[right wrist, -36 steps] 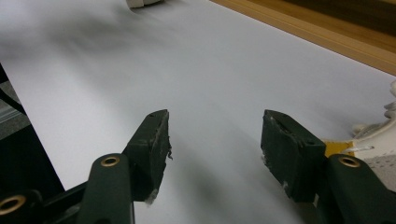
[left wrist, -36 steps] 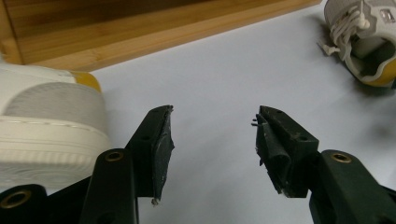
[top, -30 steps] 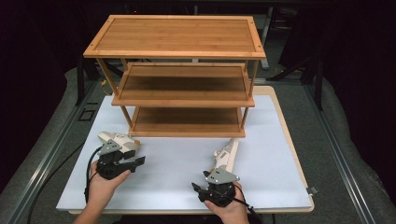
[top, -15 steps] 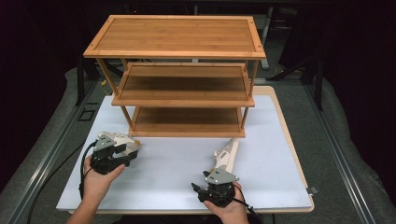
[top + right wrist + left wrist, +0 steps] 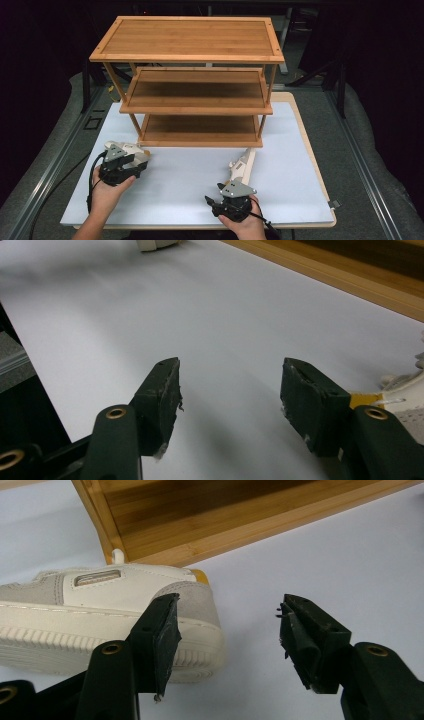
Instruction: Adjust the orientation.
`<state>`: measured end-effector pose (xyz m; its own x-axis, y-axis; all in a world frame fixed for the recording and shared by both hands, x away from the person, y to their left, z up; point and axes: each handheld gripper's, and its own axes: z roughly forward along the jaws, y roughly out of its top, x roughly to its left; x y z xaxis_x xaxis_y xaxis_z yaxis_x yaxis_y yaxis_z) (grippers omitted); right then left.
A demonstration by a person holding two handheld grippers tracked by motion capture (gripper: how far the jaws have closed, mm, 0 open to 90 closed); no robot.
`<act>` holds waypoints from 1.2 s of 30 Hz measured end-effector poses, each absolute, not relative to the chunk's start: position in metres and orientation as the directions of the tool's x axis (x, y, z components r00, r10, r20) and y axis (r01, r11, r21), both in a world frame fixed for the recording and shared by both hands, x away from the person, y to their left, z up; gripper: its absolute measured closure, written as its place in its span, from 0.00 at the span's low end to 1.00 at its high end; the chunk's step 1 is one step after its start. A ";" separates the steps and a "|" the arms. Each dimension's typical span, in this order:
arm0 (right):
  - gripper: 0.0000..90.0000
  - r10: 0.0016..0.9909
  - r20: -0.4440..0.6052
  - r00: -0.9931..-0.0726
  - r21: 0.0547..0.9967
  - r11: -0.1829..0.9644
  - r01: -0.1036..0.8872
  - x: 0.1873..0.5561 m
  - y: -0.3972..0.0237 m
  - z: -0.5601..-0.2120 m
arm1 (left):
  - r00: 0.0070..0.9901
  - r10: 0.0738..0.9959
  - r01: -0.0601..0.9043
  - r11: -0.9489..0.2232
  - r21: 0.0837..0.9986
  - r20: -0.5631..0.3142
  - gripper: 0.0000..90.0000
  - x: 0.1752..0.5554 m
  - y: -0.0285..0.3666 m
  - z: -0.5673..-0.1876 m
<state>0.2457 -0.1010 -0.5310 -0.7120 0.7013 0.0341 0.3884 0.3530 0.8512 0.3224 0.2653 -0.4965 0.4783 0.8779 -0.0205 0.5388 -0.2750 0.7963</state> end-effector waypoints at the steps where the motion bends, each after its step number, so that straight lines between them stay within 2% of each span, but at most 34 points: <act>1: 0.45 0.701 0.032 -0.713 0.850 0.356 0.388 0.246 -0.101 -0.531 | 0.480 0.877 0.538 -0.279 0.795 -0.017 0.45 0.322 0.265 -0.496; 15: 0.45 0.703 0.032 -0.711 0.851 0.354 0.388 0.245 -0.102 -0.530 | 0.479 0.878 0.530 -0.277 0.801 -0.013 0.44 0.313 0.269 -0.499; 36: 0.45 0.710 0.041 -0.703 0.857 0.336 0.390 0.244 -0.105 -0.529 | 0.422 0.903 0.596 -0.210 0.775 -0.080 0.44 0.291 0.285 -0.502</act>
<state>0.2444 -0.1046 -0.5289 -0.7029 0.7101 0.0413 0.3898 0.3360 0.8574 0.2908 0.2851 -0.5018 0.4216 0.9032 -0.0801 0.5962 -0.2095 0.7750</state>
